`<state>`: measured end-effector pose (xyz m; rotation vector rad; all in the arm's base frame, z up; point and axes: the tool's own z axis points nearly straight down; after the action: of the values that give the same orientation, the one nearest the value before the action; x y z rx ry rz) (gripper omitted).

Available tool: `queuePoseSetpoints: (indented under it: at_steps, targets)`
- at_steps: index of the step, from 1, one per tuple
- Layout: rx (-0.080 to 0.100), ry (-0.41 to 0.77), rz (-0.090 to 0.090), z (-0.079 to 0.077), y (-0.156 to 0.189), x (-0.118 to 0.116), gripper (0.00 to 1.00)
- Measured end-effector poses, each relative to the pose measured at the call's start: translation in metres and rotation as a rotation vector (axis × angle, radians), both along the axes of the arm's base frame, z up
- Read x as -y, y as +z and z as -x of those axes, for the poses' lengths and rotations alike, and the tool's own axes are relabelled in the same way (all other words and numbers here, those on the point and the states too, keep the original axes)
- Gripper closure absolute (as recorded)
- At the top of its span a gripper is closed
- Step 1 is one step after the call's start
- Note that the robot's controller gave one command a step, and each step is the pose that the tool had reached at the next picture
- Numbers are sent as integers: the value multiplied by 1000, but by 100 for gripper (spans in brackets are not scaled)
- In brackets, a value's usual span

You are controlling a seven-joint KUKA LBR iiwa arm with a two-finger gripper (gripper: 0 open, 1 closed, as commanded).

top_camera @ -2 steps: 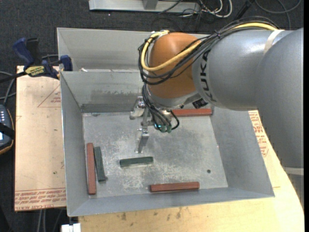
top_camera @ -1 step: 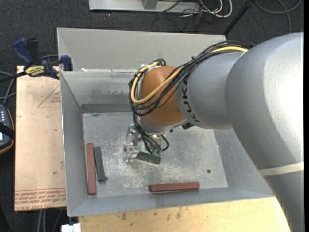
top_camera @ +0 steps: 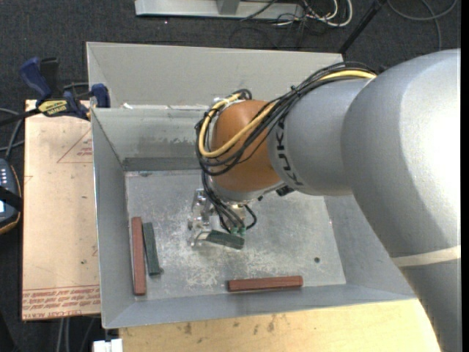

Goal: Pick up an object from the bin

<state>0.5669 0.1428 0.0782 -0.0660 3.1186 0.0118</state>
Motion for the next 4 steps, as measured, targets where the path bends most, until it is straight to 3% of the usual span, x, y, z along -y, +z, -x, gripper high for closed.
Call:
queuePoseSetpoints:
  at_steps: [1, 2, 3, 4]
  targets:
    - [-23, 23, 7, -10, 23, 1, 100]
    - [-19, 91, 7, -11, 55, 3, 0]
    - [-19, 91, 7, -11, 54, 3, 0]
    - [-6, 23, 5, -43, 4, 59, 100]
